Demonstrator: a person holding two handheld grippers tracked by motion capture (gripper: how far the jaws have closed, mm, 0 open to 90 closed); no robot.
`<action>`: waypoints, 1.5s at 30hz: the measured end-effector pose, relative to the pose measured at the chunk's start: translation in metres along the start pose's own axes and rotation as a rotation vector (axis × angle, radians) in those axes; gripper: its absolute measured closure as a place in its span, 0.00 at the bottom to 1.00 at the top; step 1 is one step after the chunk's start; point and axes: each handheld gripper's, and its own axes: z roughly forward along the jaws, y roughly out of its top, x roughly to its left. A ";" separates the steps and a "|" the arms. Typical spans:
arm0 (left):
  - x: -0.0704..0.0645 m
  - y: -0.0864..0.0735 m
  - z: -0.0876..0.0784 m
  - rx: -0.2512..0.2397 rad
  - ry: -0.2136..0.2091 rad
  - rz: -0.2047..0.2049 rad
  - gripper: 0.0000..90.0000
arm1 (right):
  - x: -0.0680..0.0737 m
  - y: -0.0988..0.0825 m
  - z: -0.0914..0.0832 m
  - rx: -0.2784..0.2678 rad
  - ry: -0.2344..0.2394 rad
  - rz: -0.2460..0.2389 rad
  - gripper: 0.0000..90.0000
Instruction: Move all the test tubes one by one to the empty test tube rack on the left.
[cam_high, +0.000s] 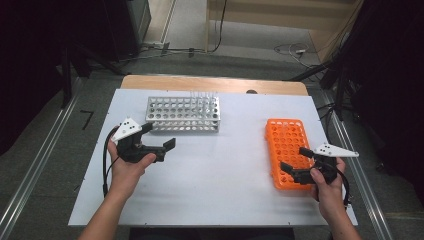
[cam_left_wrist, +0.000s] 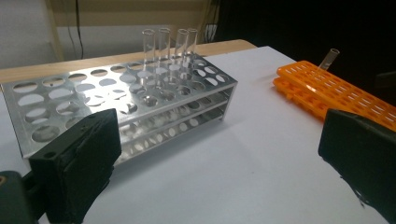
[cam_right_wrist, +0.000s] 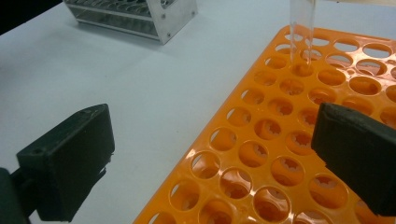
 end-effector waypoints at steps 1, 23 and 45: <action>-0.002 -0.002 -0.002 0.001 0.004 0.006 0.00 | -0.001 0.001 0.001 0.001 0.002 0.000 0.00; -0.015 -0.027 -0.010 0.008 -0.032 -0.018 0.00 | -0.023 0.040 0.038 -0.005 -0.055 0.032 0.26; -0.015 -0.029 -0.006 0.016 -0.040 -0.027 0.00 | -0.040 0.046 0.073 0.136 -0.250 0.054 0.76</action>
